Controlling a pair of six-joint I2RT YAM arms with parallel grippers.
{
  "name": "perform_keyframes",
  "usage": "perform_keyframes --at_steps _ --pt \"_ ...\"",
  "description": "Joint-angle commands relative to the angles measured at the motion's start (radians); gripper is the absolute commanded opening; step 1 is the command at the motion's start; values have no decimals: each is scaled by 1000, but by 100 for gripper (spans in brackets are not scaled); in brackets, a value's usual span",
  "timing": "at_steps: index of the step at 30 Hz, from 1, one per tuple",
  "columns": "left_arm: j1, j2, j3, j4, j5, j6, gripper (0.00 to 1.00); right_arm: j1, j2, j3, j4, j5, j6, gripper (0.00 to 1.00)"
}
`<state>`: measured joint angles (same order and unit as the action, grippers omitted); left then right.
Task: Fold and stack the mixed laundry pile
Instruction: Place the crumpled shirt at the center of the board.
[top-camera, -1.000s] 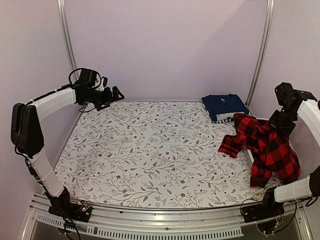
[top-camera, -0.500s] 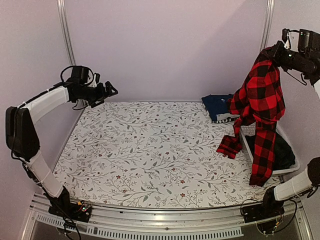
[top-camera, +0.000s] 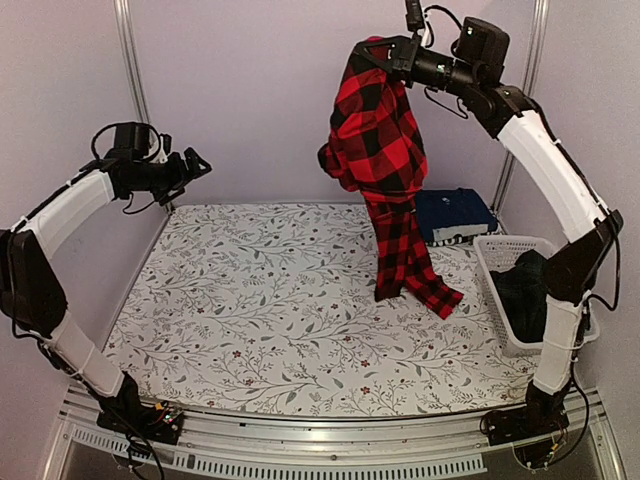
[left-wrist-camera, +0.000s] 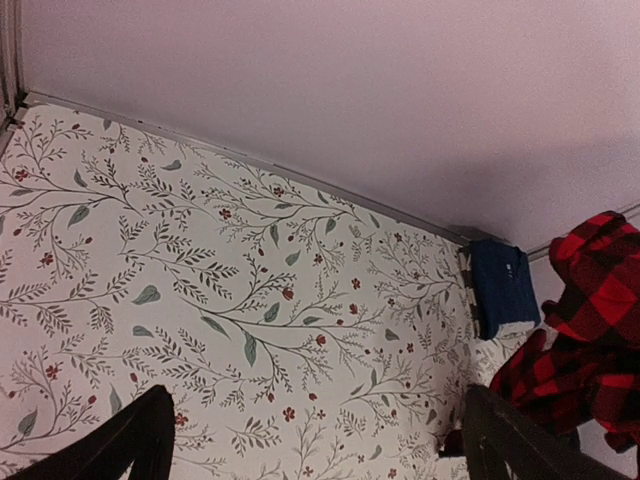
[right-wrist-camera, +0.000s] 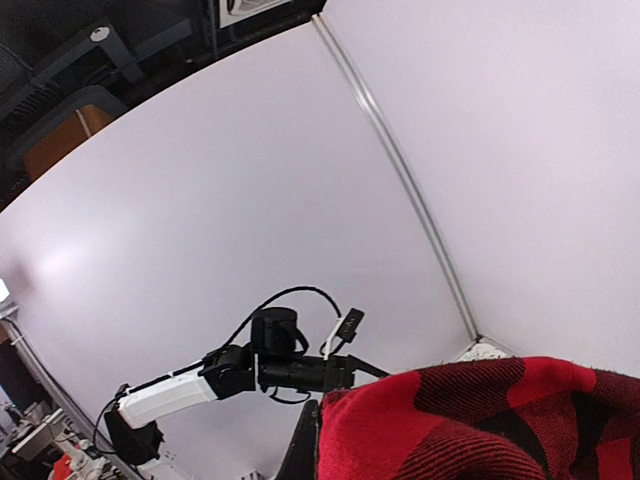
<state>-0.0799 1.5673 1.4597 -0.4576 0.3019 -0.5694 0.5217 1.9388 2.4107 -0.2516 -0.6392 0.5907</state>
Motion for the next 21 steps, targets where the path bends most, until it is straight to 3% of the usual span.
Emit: perform_keyframes --at_steps 1,3,6,8,10,12,13,15,18,21 --pt "31 -55 -2 -22 -27 -7 100 113 127 134 363 -125 201 0" --pt "42 -69 -4 -23 -28 -6 100 129 173 151 446 -161 281 0" --pt "56 -80 -5 -22 -24 -2 100 105 169 106 417 -230 285 0" --pt "58 -82 -10 -15 -4 8 100 47 100 -91 402 -269 251 0" --pt "58 -81 -18 -6 31 17 100 -33 -18 -423 380 -216 212 4" --pt "57 -83 -33 -3 57 21 100 -118 -189 -733 272 -114 140 29" --pt "56 -86 -44 -1 69 22 100 -157 -225 -837 171 -71 107 47" --pt "52 -95 -78 2 89 22 100 -207 -280 -968 -33 -6 2 66" --pt "38 -116 -137 10 108 23 100 -209 -303 -1028 -191 61 -123 75" --pt "9 -130 -186 -7 112 31 100 -169 -340 -1068 -200 58 -177 75"
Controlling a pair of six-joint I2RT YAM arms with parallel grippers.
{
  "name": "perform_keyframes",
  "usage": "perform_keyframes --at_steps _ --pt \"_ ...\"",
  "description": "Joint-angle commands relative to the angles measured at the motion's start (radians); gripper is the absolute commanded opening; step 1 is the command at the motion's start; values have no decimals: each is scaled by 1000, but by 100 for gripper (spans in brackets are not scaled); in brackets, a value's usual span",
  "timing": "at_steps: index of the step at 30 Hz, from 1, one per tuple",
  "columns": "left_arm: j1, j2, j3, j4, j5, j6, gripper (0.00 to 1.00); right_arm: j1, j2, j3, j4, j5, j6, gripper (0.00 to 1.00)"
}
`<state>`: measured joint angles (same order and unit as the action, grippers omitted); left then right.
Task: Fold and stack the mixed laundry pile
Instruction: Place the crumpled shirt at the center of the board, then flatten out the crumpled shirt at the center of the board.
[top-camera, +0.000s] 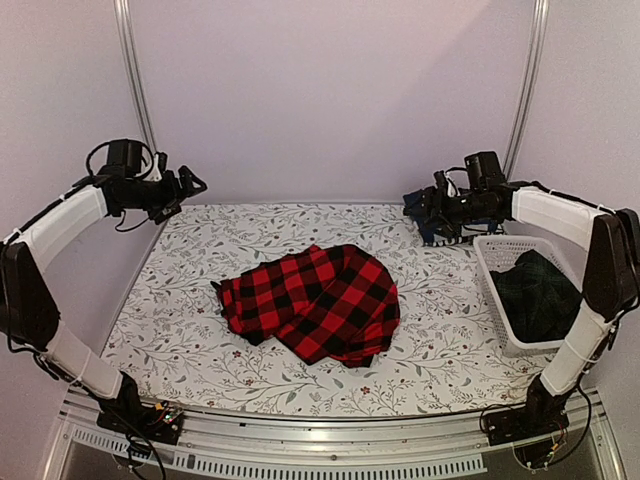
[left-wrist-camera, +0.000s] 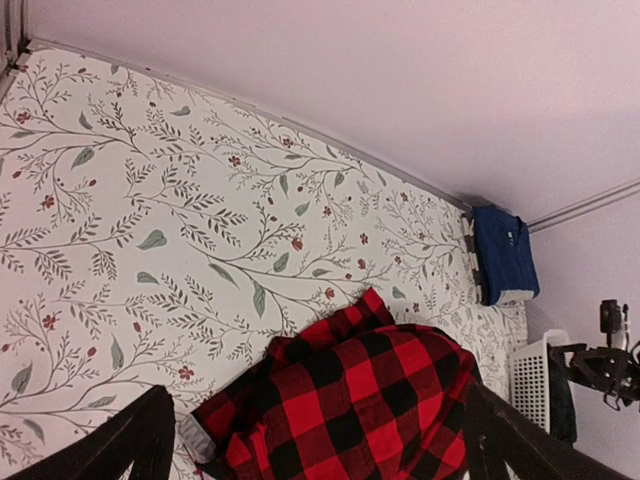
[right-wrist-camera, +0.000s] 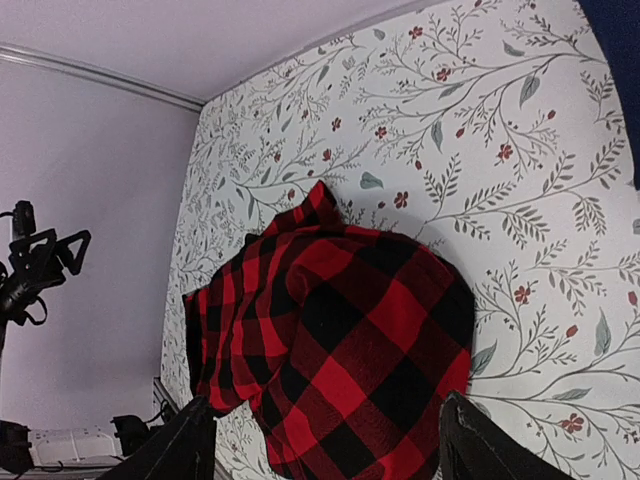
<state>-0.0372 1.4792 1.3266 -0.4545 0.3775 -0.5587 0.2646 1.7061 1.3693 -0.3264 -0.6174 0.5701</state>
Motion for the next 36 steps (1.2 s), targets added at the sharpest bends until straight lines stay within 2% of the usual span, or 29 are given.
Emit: perform_keyframes --at_steps 1,6,12,15,18,24,27,28,29,31,33,36 --pt "-46 -45 -69 -18 37 22 100 105 -115 -32 -124 24 -169 75" --pt "-139 -43 -138 -93 15 -14 98 241 -74 -12 -201 -3 -258 73" --pt "-215 -16 -247 -179 -36 -109 81 411 35 -14 -267 -27 -313 73" --pt "-223 8 -294 -197 -53 -147 76 460 103 -15 -261 -19 -307 73" --pt "-232 40 -327 -168 -36 -167 73 473 170 -15 -249 -9 -300 73" --pt "-246 134 -349 -67 23 -182 58 432 296 -15 -256 56 -296 74" --pt "-246 173 -325 -39 58 -165 42 363 343 11 -258 98 -298 74" --pt "-248 177 -317 -22 85 -155 31 339 365 32 -258 113 -299 74" --pt "-254 174 -309 -4 105 -145 15 313 385 64 -259 120 -301 74" --pt "-272 159 -290 5 133 -106 0 270 441 163 -266 128 -308 74" --pt "-299 137 -267 7 179 -52 0 250 505 315 -293 126 -312 74" --pt "-367 109 -230 3 283 30 0 250 642 625 -356 76 -309 74"
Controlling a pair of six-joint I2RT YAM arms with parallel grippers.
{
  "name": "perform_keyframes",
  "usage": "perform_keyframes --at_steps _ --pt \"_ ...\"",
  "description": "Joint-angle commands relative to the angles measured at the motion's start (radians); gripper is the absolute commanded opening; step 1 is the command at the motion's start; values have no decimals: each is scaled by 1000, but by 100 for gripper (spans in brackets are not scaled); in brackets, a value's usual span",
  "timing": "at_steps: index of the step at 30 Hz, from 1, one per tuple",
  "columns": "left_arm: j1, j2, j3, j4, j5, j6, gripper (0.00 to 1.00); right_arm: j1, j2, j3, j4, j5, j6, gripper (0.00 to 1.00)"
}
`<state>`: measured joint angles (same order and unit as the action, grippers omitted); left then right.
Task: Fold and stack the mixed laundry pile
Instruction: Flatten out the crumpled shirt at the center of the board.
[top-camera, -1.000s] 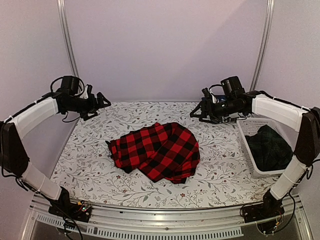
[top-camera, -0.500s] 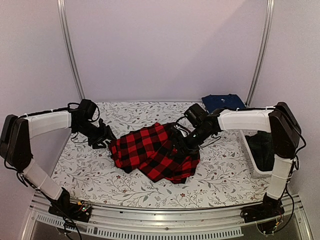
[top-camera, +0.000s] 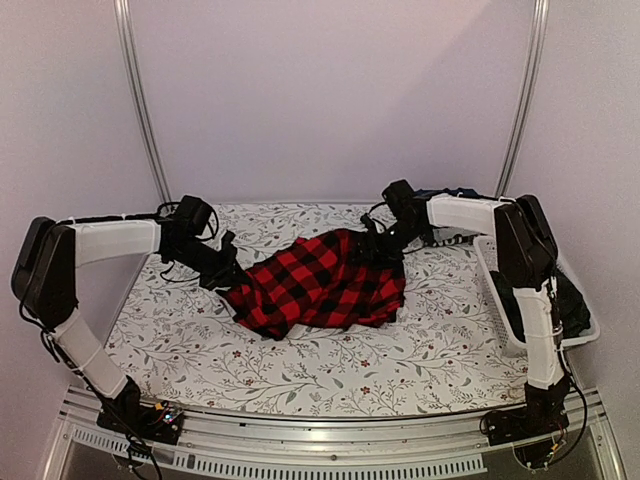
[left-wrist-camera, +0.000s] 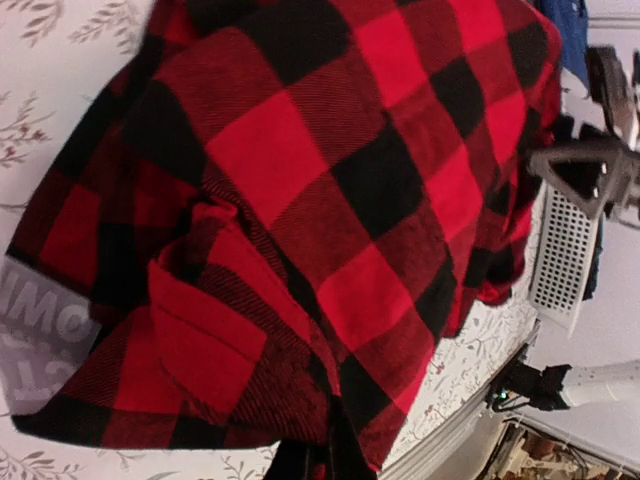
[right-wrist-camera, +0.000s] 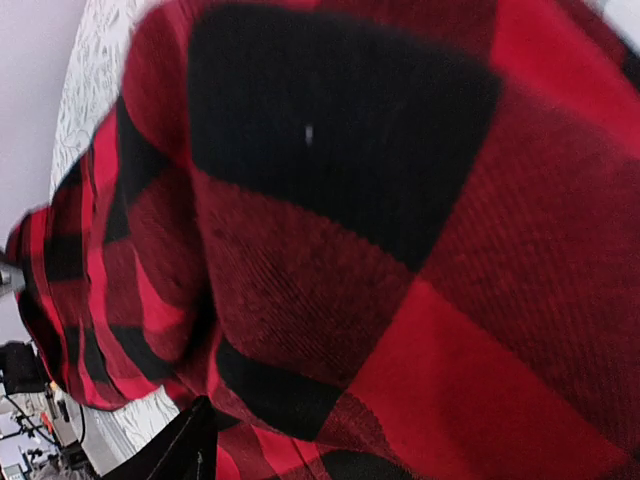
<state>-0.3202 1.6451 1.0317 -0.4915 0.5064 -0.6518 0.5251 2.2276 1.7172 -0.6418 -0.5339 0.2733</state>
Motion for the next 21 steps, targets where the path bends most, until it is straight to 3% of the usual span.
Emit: perform_keyframes --at_steps 1,4,6,7,8,13,18,21 --pt "-123 -67 85 38 196 149 0 -8 155 375 -57 -22 -5 74" --pt "-288 -79 206 -9 238 251 0 0 254 578 -72 -89 39 74" --pt "-385 -62 306 -75 227 329 0 -2 237 578 -69 -83 55 74" --pt "-411 -57 339 -95 224 349 4 -3 205 549 -66 -77 53 75" --pt "-417 -59 351 -95 221 352 16 -7 172 502 -61 -67 41 75" --pt "-309 -117 296 26 179 308 63 -44 -141 171 3 -19 35 81" --pt "-159 -26 325 54 62 283 72 -37 -393 -161 70 -21 90 84" --pt "-104 105 406 10 -87 265 73 32 -485 -267 139 -40 146 86"
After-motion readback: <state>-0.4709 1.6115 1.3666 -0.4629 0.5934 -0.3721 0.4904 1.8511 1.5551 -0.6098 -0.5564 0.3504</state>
